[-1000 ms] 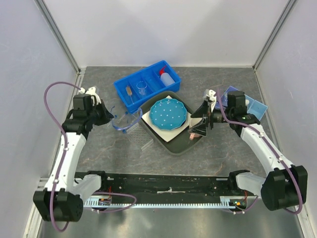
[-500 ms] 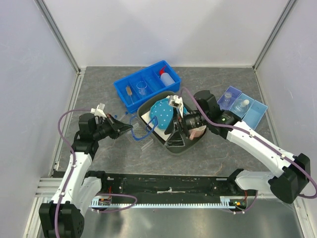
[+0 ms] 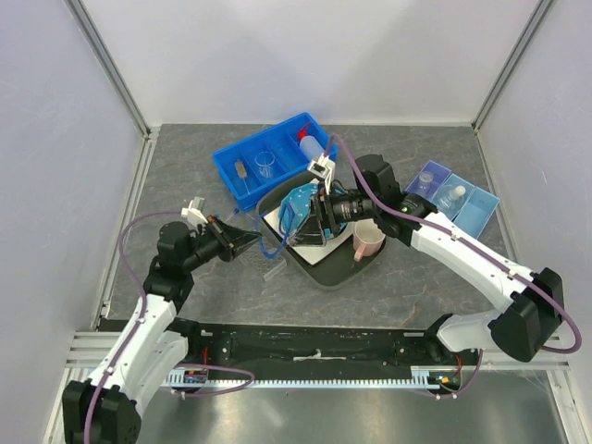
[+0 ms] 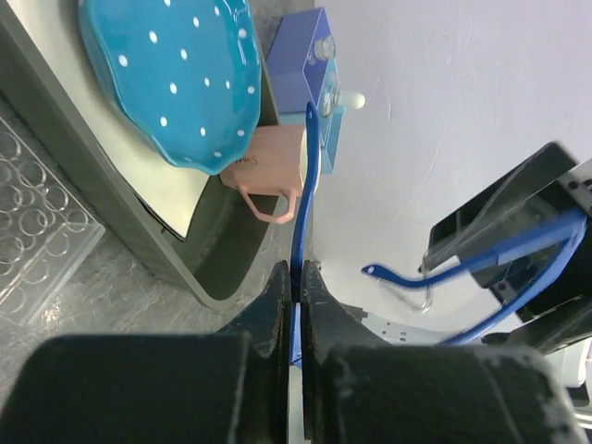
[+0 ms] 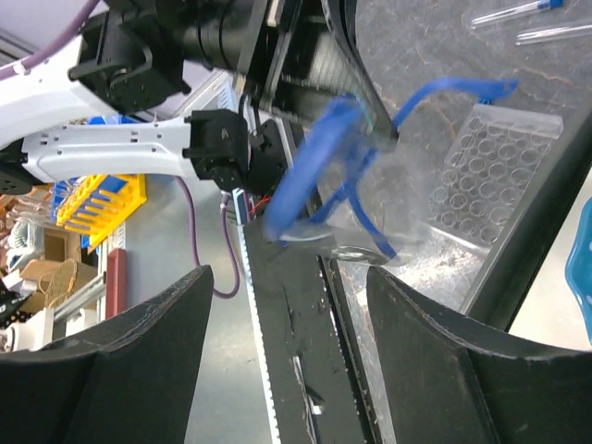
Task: Organize the chemistry lab equipment
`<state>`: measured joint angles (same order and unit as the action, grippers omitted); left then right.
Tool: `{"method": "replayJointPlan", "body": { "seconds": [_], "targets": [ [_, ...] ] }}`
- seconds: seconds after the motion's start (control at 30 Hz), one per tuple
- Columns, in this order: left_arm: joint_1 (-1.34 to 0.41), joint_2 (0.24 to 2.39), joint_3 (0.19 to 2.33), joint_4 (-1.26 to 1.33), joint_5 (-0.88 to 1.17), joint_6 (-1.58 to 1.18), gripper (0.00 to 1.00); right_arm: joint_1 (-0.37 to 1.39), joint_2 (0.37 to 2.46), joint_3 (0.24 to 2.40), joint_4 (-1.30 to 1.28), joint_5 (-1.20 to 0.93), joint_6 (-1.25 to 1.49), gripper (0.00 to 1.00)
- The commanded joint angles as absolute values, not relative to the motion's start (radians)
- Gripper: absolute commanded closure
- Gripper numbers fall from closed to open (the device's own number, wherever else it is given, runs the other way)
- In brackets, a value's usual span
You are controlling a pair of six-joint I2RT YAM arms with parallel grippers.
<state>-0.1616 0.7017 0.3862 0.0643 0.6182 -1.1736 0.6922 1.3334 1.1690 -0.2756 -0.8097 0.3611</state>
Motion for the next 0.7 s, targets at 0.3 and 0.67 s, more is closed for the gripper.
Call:
{"method": "replayJointPlan", "body": {
  "seconds": [0.3, 0.67],
  "targets": [
    [-0.48, 0.828, 0.526, 0.161, 0.373, -1.131, 0.98, 0.712, 1.381, 1.281, -0.316, -0.611, 0.293, 0.3],
    [-0.569, 0.865, 0.606, 0.115, 0.223, -1.088, 0.98, 0.732, 1.402, 1.336, -0.408, -0.388, 0.181, 0.41]
  ]
}}
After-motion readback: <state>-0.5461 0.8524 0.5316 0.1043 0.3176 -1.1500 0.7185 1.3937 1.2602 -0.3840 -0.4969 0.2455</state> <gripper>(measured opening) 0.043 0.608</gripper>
